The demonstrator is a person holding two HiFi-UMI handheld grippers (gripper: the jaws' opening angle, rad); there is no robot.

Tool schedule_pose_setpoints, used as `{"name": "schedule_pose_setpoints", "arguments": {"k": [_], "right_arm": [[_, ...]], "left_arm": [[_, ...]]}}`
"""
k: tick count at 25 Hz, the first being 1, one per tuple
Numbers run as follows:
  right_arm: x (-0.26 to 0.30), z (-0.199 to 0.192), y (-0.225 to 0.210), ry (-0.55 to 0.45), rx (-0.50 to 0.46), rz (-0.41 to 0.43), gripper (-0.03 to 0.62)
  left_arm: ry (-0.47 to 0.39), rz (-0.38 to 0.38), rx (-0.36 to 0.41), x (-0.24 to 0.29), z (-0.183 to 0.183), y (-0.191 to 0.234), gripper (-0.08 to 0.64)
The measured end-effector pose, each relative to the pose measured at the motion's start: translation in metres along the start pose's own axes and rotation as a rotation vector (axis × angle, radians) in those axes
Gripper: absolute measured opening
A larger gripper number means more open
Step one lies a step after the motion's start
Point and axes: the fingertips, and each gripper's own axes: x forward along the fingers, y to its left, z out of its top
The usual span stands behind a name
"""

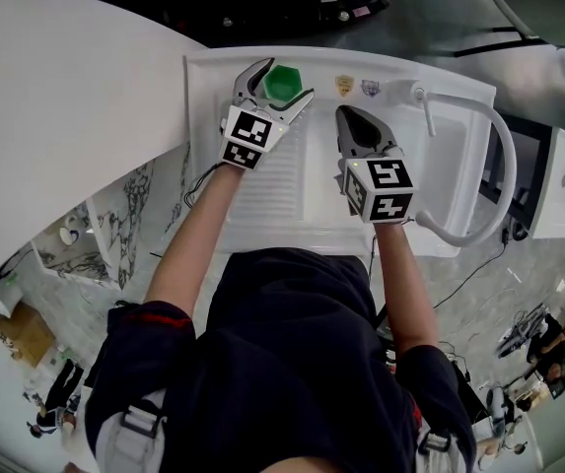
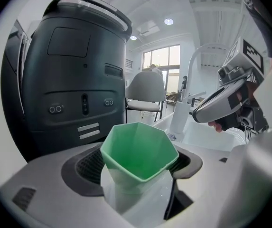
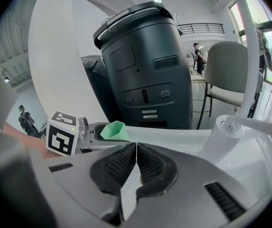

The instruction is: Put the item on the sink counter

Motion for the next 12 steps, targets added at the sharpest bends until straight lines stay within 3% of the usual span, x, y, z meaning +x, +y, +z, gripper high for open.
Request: {"name": "schedule_pose_setpoints", "arguments": {"k": [12], "right_arm": [[-0.0025,-0.0010,0.0043,0.002,-0.001,0.005,0.034]], "left_arm": [[-0.019,-0.004,-0.008,-0.0085,0.0021,-0.0001,0.390]]}}
